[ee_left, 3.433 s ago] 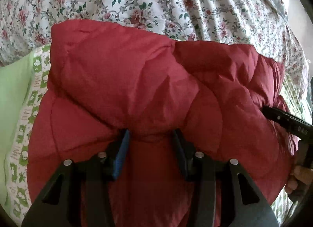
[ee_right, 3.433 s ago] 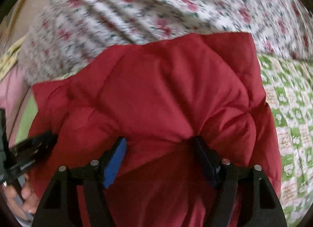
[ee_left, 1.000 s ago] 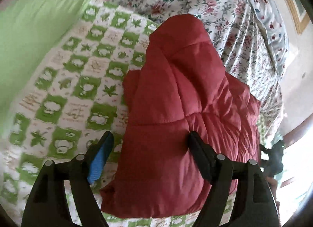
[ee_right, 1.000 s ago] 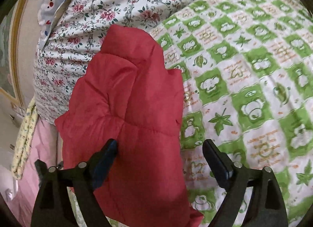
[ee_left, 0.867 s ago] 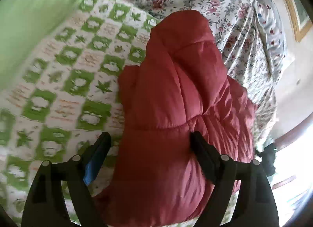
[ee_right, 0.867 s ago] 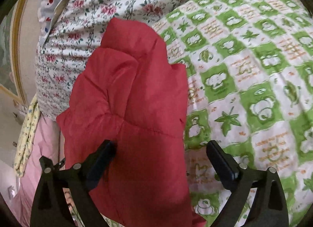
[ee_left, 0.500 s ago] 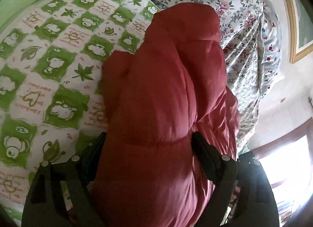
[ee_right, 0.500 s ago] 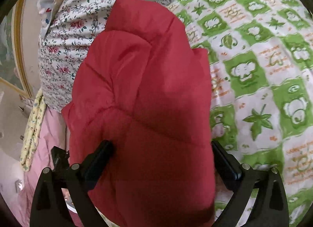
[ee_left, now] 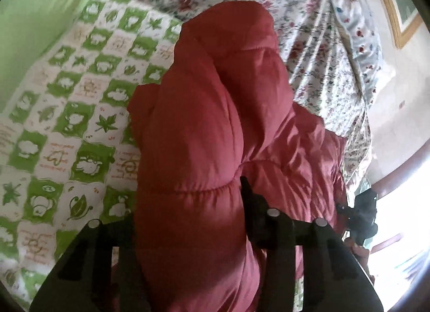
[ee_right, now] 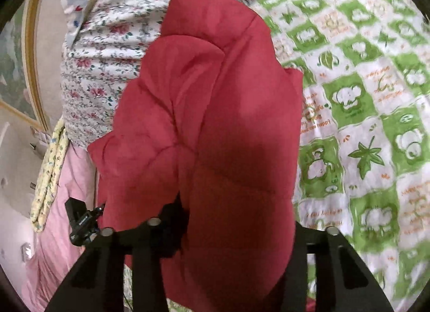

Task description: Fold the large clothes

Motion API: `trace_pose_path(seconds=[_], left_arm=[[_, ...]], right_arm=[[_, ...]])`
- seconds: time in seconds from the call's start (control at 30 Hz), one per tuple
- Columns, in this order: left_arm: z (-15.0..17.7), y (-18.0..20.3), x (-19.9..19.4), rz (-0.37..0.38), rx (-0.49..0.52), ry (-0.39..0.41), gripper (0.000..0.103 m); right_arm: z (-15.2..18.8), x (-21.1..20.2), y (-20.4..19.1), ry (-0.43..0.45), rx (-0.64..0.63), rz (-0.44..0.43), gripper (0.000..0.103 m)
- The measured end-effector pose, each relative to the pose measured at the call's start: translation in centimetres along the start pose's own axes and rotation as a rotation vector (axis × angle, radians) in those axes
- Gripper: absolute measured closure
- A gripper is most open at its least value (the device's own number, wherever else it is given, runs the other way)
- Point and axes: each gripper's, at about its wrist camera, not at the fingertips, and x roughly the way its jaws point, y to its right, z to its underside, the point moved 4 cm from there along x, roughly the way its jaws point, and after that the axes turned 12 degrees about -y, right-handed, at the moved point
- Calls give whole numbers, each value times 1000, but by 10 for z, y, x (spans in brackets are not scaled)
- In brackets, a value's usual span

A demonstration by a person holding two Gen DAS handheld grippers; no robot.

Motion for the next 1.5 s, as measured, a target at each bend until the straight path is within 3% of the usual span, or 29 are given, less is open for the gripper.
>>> trace_pose_path(seconds=[0.2,0.37,0.6,0.83,1.13,1.5], left_arm=[[25,28,-45,16,56,36,64],[66,37,-75,21,92,39,65],[137,32,-107,53,87,49,65],[182,15,-117,83,67,35,65],[196,-16,-91,0,8,-2,63],[199,-23,-81,-108,-32,21,51]], right_arm=[[32,-29,-25,16,-42,8,67],[74,-51,-38,2,-57,12,67],[146,-72,-42,-6,-64,-6,67],[190,-74,-40,-8,-51,-44,67],[196,-62,-15,4,16,-22,58],[195,-50,-4,18,36,42,45]])
